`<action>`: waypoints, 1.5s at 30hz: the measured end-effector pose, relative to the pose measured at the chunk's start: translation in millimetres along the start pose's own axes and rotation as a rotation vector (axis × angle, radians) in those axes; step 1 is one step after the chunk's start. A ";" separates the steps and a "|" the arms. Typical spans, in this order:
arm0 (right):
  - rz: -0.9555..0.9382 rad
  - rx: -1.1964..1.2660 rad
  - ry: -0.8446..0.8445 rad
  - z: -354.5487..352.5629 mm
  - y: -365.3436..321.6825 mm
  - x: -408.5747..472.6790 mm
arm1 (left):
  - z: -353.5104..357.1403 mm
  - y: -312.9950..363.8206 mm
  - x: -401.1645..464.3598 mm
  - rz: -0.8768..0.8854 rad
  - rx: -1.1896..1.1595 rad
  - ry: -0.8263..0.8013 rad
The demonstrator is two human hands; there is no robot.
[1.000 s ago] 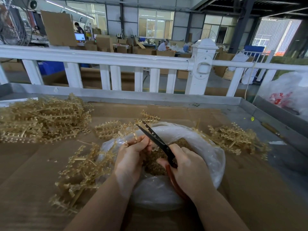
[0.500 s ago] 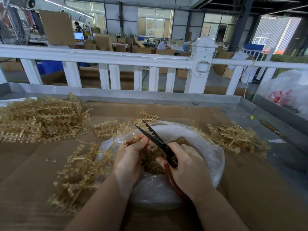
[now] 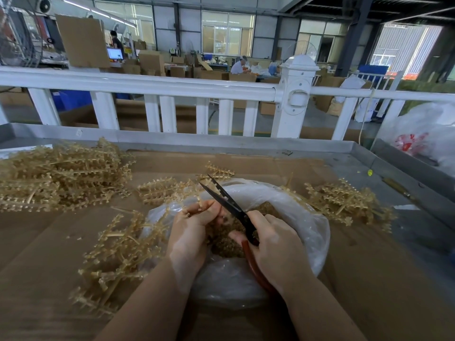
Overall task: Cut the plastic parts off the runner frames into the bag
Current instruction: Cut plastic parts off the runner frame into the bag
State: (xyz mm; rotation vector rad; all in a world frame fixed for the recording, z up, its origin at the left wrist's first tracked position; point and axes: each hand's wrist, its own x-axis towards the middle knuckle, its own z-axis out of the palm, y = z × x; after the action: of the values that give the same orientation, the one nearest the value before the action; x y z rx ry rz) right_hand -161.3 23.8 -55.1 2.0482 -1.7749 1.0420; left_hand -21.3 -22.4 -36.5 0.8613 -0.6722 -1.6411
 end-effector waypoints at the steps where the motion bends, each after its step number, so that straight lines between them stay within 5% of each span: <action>1: -0.009 -0.006 0.010 0.3 0.6 0.3 | 0.1 0.5 -0.3 -0.005 0.001 -0.010; 12: -0.027 0.007 0.009 -0.9 0.3 0.4 | -2.0 -0.3 3.4 0.037 -0.133 -0.083; 17: -0.027 0.052 -0.037 -4.7 -1.5 -0.8 | -3.1 -0.8 6.6 0.052 -0.167 0.016; 45: 0.033 0.004 -0.037 -2.2 2.6 1.0 | 0.6 -4.2 -1.7 0.075 -0.027 -0.033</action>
State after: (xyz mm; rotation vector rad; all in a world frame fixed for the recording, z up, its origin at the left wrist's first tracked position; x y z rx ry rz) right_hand -164.5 23.8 -53.6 2.0594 -1.8323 1.0241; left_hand -23.9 -19.7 -39.2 0.7819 -0.6958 -1.5968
